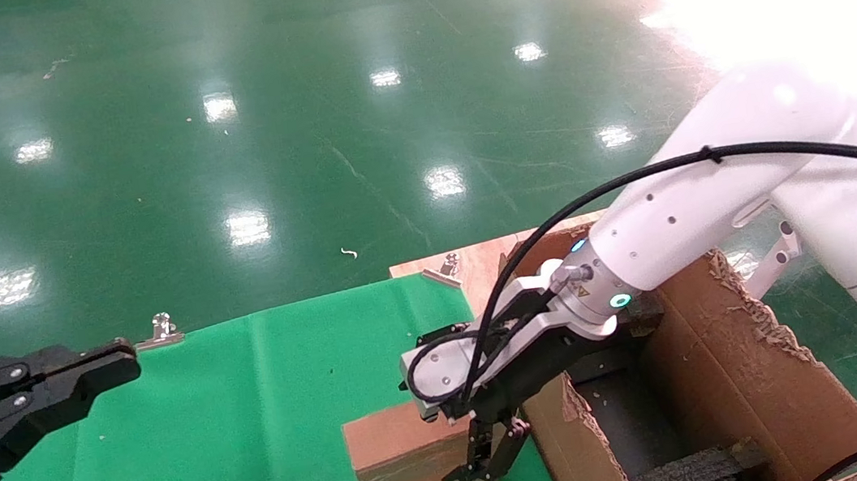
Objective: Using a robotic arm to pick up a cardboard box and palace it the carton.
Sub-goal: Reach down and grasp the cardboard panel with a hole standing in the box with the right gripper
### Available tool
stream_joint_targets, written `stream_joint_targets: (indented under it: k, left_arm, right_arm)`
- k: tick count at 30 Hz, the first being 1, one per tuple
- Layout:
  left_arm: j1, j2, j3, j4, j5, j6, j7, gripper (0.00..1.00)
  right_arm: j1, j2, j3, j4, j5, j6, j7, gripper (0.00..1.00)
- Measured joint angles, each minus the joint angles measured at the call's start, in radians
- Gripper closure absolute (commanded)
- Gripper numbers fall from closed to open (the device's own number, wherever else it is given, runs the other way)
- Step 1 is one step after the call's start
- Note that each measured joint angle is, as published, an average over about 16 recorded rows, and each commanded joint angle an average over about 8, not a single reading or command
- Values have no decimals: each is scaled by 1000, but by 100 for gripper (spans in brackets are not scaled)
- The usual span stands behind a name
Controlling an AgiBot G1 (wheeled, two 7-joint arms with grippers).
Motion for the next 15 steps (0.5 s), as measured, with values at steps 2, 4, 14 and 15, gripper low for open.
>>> stream_joint_targets:
  k: [2, 4, 14, 15]
  left_arm:
    - [0, 0, 0, 0, 0, 0, 0, 100]
    - [0, 0, 0, 0, 0, 0, 0, 88]
    - [0, 0, 0, 0, 0, 0, 0, 0]
    - [0, 0, 0, 0, 0, 0, 0, 0]
  right_arm:
    - [9, -8, -16, -7, -12, 2, -8, 0]
    - [17, -14, -29, -13, -22, 4, -17, 0]
    - [39, -31, -68, -35, -49, 10, -46, 100]
    - [40, -32, -70, -36, -50, 11, -47, 100]
